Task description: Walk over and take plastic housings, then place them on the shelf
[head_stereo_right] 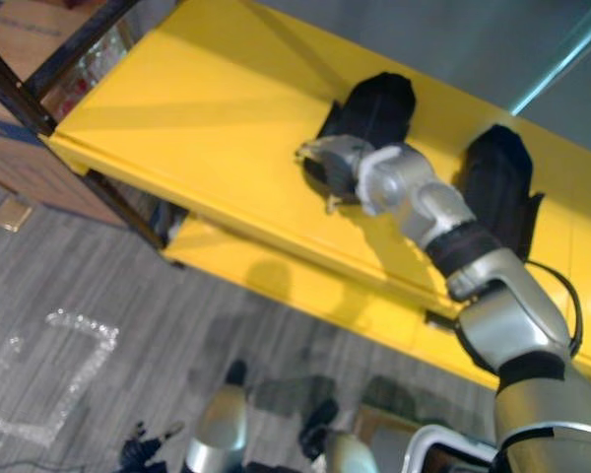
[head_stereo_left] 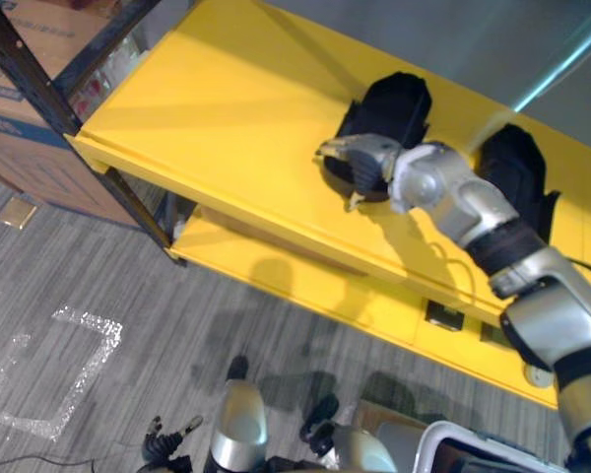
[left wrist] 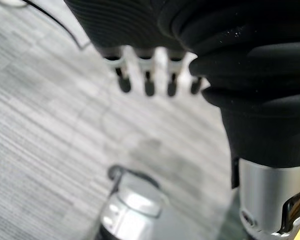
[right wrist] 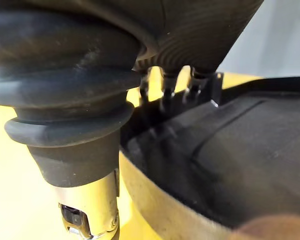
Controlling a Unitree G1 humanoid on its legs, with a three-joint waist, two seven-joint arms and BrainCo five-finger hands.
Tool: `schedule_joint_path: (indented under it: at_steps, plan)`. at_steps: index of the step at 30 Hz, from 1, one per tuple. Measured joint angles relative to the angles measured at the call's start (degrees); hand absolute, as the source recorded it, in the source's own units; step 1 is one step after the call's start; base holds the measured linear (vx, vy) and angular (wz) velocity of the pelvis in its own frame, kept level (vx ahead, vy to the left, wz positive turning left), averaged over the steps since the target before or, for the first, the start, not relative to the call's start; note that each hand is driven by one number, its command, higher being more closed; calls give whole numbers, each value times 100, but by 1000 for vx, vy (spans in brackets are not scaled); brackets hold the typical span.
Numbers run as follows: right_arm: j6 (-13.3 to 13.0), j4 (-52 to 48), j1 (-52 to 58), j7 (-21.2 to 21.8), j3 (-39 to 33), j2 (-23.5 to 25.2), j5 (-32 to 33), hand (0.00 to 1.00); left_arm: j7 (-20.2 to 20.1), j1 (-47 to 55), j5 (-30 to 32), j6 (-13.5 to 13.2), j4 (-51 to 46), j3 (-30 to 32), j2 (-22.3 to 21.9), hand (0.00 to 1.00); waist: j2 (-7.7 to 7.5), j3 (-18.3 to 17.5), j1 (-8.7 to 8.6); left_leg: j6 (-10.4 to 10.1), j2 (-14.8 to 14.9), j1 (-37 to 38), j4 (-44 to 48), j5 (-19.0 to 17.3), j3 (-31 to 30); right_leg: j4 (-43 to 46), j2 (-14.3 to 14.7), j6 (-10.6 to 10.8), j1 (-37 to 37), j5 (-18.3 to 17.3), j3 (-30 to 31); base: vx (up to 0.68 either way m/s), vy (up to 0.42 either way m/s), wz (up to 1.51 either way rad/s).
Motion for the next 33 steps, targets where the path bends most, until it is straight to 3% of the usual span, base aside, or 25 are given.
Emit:
schedule_joint_path:
  at_steps: [6, 11, 15, 16, 18, 20, 23, 26, 28, 33]
  plan:
    - [-41, -206, 145, -119, -19, 0, 19, 0, 1, 9, 0, 1, 4, -39, 8, 0, -105, -67, -56, -3, 4, -1, -7, 1, 8, 1, 3, -1, -1, 0, 10, 0, 0, 0]
    - [-261, -389, 248, -767, -130, 0, 118, 0, -2, 24, 5, -9, 17, -51, 9, 0, -121, -82, -112, -4, 9, 10, -8, 4, 18, 4, 7, -1, 0, 0, 20, 0, 0, 0]
    - [-492, -504, 309, -1864, -386, 0, -169, 0, -4, 24, 13, -60, 50, -105, 17, 0, -118, -112, -128, -10, 12, 69, -31, 9, 82, -3, 8, 0, 6, 1, 65, 6, 8, -7]
    - [-494, -557, 332, -2041, -460, 0, -249, 0, -6, 24, 17, -70, 56, -130, 17, 0, -115, -134, -134, -10, 10, 73, -40, 9, 85, -9, 8, 0, 5, 2, 67, 12, 8, -5]
    - [-471, -810, 452, -2862, -743, 3, -661, 0, -6, 29, 15, -136, 150, -166, 2, 0, -109, -287, -140, -14, -6, 104, -96, 11, 122, -48, 10, 5, 4, 5, 92, 28, 10, -5]
    - [-431, -1027, 517, -3417, -985, 11, -938, 0, -4, 35, 17, -169, 177, -174, -4, 0, -87, -397, -144, -14, -10, 132, -112, 11, 164, -80, 16, 16, 9, 13, 129, 36, 10, -7]
    - [-340, -1414, 622, -4024, -1345, 42, -1130, 0, -1, 35, 23, -302, 236, -249, -10, 0, -17, -490, -246, -14, -15, 184, -122, 10, 184, -110, 11, 30, 57, 23, 149, 10, 4, -3]
    - [-456, -1873, 971, -4000, -1648, 69, -1101, 0, -2, 47, 61, -337, 348, -336, 0, 0, 23, -603, -332, -14, -12, 266, -190, 10, 221, -143, 8, 43, 107, 32, 170, -2, 6, -5]
    - [-629, -2215, 1343, -3551, -1579, 101, -1052, 0, -6, 140, 127, -338, 412, -358, -4, 0, 29, -807, -415, -14, -9, 300, -243, 10, 263, -196, 14, 53, 118, 40, 187, 18, 4, -12]
    - [-725, -2851, 1803, -1668, -432, 162, -561, 0, -14, 175, 251, -399, 639, -383, -14, 0, 100, -1026, -470, -20, 25, 558, -400, 12, 447, -295, 57, 66, 223, 72, 337, 8, 3, -17]
